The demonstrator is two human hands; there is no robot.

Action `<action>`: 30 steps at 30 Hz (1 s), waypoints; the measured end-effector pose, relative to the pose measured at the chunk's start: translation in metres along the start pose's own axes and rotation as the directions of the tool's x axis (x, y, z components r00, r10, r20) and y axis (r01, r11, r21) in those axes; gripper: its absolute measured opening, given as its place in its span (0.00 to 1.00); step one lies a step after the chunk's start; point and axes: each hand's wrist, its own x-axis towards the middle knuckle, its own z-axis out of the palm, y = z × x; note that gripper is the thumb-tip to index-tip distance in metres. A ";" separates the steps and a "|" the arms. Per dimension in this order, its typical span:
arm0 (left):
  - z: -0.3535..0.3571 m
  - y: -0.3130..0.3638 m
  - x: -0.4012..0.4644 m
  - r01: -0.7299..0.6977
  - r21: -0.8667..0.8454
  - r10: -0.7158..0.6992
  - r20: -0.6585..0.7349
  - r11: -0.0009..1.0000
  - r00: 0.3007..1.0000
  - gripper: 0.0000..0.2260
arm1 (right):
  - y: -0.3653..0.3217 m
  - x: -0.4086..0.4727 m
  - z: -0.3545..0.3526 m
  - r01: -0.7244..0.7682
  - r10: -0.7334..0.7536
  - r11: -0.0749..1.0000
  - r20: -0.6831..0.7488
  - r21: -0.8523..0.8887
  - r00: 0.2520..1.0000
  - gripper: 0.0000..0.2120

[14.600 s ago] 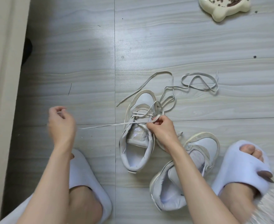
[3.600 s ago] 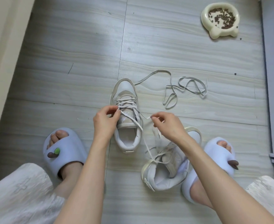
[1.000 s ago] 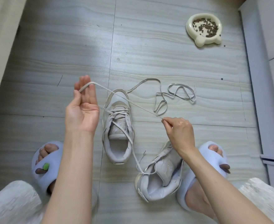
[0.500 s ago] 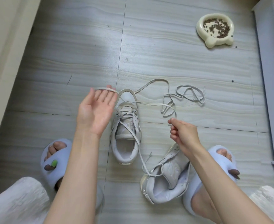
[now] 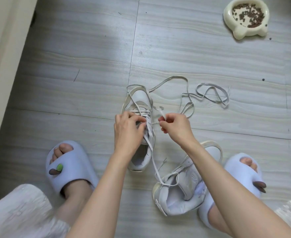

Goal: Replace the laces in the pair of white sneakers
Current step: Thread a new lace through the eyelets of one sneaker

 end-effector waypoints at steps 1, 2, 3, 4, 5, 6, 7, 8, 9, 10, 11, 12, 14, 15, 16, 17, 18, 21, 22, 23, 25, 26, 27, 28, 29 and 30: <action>0.000 0.000 0.001 0.006 0.001 -0.006 -0.001 1.000 1.000 0.06 | 0.001 0.001 0.000 0.017 -0.017 0.999 0.008 -0.031 1.000 0.10; 0.000 0.000 0.001 0.005 0.010 -0.005 -0.003 1.000 1.000 0.06 | 0.001 0.002 0.000 0.027 -0.027 0.999 0.016 -0.040 1.000 0.09; 0.000 0.000 0.001 0.006 0.020 -0.006 -0.001 1.000 1.000 0.06 | 0.001 0.002 0.000 0.032 -0.031 0.998 0.022 -0.047 0.999 0.08; 0.000 0.001 0.000 0.011 0.029 -0.011 0.000 1.000 1.000 0.06 | 0.001 0.002 0.000 0.036 -0.035 0.998 0.025 -0.056 0.999 0.08; 0.000 0.001 0.000 0.016 0.036 -0.016 0.002 0.999 1.000 0.06 | 0.001 0.002 0.001 0.041 -0.039 0.997 0.026 -0.064 0.999 0.09; 0.000 0.002 0.000 0.019 0.040 -0.019 0.004 0.999 1.000 0.07 | 0.001 0.002 0.001 0.045 -0.044 0.997 0.026 -0.067 0.999 0.10; 0.000 0.002 0.000 0.021 0.041 -0.021 0.007 0.999 1.000 0.07 | 0.001 0.003 0.002 0.049 -0.048 0.996 0.023 -0.068 0.999 0.10; -0.001 0.002 0.000 0.021 0.041 -0.022 0.009 0.999 1.000 0.07 | 0.000 0.003 0.002 0.056 -0.055 0.996 0.019 -0.071 0.998 0.09; -0.001 0.002 0.000 0.021 0.042 -0.021 0.012 0.999 1.000 0.07 | -0.001 0.003 0.003 0.068 -0.067 0.994 0.015 -0.084 0.998 0.07; -0.001 0.003 0.000 0.020 0.045 -0.021 0.014 0.999 1.000 0.07 | -0.002 0.002 0.003 0.088 -0.087 0.991 0.013 -0.105 0.996 0.05; 0.000 0.002 0.000 0.021 0.047 -0.021 0.016 0.999 1.000 0.07 | -0.004 0.002 0.004 0.104 -0.103 0.987 0.014 -0.126 0.995 0.05; 0.000 0.003 0.000 0.022 0.048 -0.023 0.016 0.999 1.000 0.07 | -0.005 0.002 0.005 0.114 -0.113 0.985 0.017 -0.133 0.994 0.05; 0.001 0.002 0.000 0.031 0.049 -0.032 0.008 0.998 0.999 0.07 | -0.008 0.003 0.008 0.098 -0.095 0.990 0.033 -0.097 0.995 0.06; 0.002 0.002 0.000 0.037 0.049 -0.037 0.002 0.998 0.999 0.07 | -0.009 0.004 0.010 0.076 -0.073 0.995 0.041 -0.069 0.997 0.09; 0.002 0.002 0.000 0.040 0.048 -0.040 -0.005 0.998 0.999 0.07 | -0.009 0.006 0.012 0.054 -0.051 0.997 0.046 -0.049 0.998 0.11; 0.003 0.001 0.000 0.042 0.046 -0.041 -0.009 0.998 0.999 0.07 | -0.008 0.007 0.013 0.034 -0.032 0.999 0.051 -0.043 0.998 0.12; 0.004 0.001 0.000 0.042 0.045 -0.042 -0.010 0.998 0.999 0.07 | -0.005 0.008 0.013 0.019 -0.017 0.999 0.055 -0.046 0.998 0.12; 0.004 0.000 0.001 0.043 0.034 -0.043 -0.008 0.998 0.999 0.07 | 0.001 0.007 0.013 -0.011 0.013 1.000 0.057 -0.025 0.998 0.12; 0.004 -0.001 0.001 0.041 0.030 -0.041 -0.009 0.999 0.999 0.07 | 0.002 0.007 0.014 -0.011 0.011 1.000 0.059 -0.008 0.998 0.13; 0.004 -0.001 0.001 0.039 0.027 -0.038 -0.008 0.999 0.999 0.07 | 0.002 0.006 0.015 -0.004 0.003 1.000 0.069 0.009 0.998 0.13; 0.005 -0.002 0.000 0.037 0.022 -0.037 -0.002 0.999 0.999 0.07 | 0.001 0.005 0.018 0.017 -0.021 0.999 0.104 0.038 0.994 0.12; 0.005 -0.002 0.001 0.038 0.020 -0.038 0.003 0.999 0.999 0.07 | 0.000 0.004 0.020 0.027 -0.032 0.998 0.114 0.050 0.993 0.11; 0.005 -0.002 0.002 0.037 0.021 -0.037 0.008 0.999 0.999 0.07 | -0.002 0.003 0.020 0.030 -0.038 0.997 0.117 0.068 0.992 0.11; 0.005 -0.001 0.002 0.033 0.023 -0.033 0.012 0.999 0.999 0.07 | -0.003 0.003 0.020 0.029 -0.040 0.995 0.115 0.093 0.993 0.09; 0.007 -0.001 0.003 0.029 0.018 -0.030 0.019 0.999 0.999 0.06 | -0.003 0.002 0.019 0.024 -0.038 0.992 0.115 0.121 0.993 0.09; 0.007 -0.002 0.003 0.025 -0.001 -0.025 0.024 1.000 0.999 0.06 | -0.004 0.000 0.018 0.020 -0.036 0.990 0.113 0.139 0.993 0.08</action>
